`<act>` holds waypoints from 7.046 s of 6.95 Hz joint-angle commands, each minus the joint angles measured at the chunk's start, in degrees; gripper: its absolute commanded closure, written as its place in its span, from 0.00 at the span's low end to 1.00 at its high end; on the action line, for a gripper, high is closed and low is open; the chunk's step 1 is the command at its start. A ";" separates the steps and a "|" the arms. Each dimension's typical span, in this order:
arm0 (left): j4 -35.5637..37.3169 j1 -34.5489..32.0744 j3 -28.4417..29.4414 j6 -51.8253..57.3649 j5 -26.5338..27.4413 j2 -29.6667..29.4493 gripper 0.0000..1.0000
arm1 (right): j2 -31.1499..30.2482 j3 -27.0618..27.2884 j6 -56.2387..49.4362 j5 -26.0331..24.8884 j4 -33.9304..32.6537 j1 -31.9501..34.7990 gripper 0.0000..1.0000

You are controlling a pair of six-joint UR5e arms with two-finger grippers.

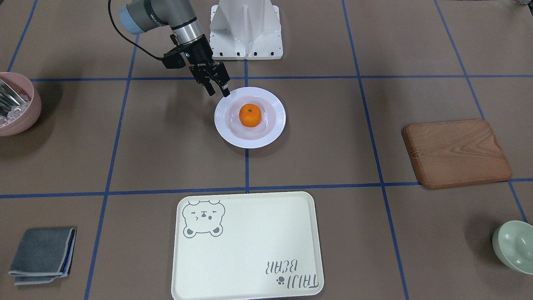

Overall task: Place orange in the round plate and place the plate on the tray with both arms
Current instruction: 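Move the right gripper to the plate rim nearest the robot while the left arm withdraws, then grasp the white plate rim with the right gripper and tilt it up, then carry the plate with the orange onto the cream bear tray with the right gripper, then lower the plate onto the tray and open the right gripper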

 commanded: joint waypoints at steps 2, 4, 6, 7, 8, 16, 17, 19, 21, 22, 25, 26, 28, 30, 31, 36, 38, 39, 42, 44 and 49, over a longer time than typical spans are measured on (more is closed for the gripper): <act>-0.03 -0.24 0.00 0.01 -1.12 0.50 0.01 | 0.85 -2.91 0.02 -1.35 0.06 -1.80 0.39; -0.47 -0.33 -0.18 0.01 -1.12 1.47 0.01 | 1.99 -3.62 0.11 -2.85 0.32 -2.07 0.54; -1.26 -0.41 -0.18 0.01 -1.12 2.26 0.01 | 3.22 -4.93 0.11 -3.38 0.41 -2.16 0.55; -2.04 -0.33 -0.09 0.01 -1.12 2.44 0.01 | 3.40 -4.59 0.03 -3.38 0.58 -2.07 0.55; -2.14 -0.33 -0.09 0.01 -1.12 2.70 0.01 | 3.49 -4.76 0.03 -3.38 0.58 -1.99 0.54; -2.14 -0.41 -0.27 0.01 -1.12 2.70 0.01 | 6.21 -7.31 1.87 -4.61 0.50 -0.67 0.40; -2.14 -0.33 -0.27 0.01 -1.12 2.70 0.01 | 6.82 -8.01 3.09 -4.87 0.41 -0.75 0.49; -2.14 -0.41 -0.27 0.01 -1.12 2.70 0.01 | 8.23 -9.86 3.36 -5.40 0.58 -0.58 0.63; -2.14 -0.41 -0.27 -0.08 -1.12 2.79 0.01 | 8.24 -9.33 5.73 -7.14 3.20 0.12 1.00; -2.23 -0.50 -0.35 -0.08 -1.21 3.57 0.01 | 8.06 -9.33 5.91 -9.94 7.57 0.21 1.00; -2.05 -1.03 -4.82 -0.87 -1.12 7.43 0.01 | 7.53 -9.16 6.61 -13.20 18.46 0.56 1.00; -1.96 -1.12 -4.84 -0.87 -1.12 7.54 0.01 | 7.88 -8.98 6.79 -13.48 18.86 0.56 1.00; -2.05 -1.12 -5.80 -1.40 -1.21 9.02 0.01 | 8.15 -8.98 7.50 -14.80 22.62 1.09 1.00; -2.14 -1.12 -9.91 -6.76 -2.35 13.31 0.01 | 9.37 -9.16 7.59 -14.63 23.09 4.67 1.00; -2.31 -1.12 -11.59 -6.50 -2.35 15.60 0.01 | 9.64 -9.42 7.41 -14.11 22.74 7.65 1.00; -2.49 -1.21 -12.57 -6.67 -2.35 16.24 0.01 | 29.37 -34.65 21.44 -9.62 7.09 21.46 1.00; -2.49 -1.12 -12.48 -6.85 -2.35 15.89 0.01 | 33.52 -42.68 25.40 -10.05 7.17 22.71 1.00; -2.49 -1.12 -12.48 -6.85 -2.35 15.71 0.01 | 35.03 -46.12 27.43 -10.32 7.26 22.80 1.00; -2.49 -1.12 -12.31 -6.85 -2.35 15.54 0.01 | 35.04 -47.30 27.45 -10.41 7.00 21.93 0.67; -2.49 -1.12 -12.40 -6.85 -2.35 15.54 0.01 | 35.04 -46.43 17.16 -9.28 6.82 20.78 0.01; -2.49 -1.12 -12.05 -6.85 -2.35 15.45 0.01 | 27.07 -24.32 -40.25 18.88 -26.54 27.25 0.00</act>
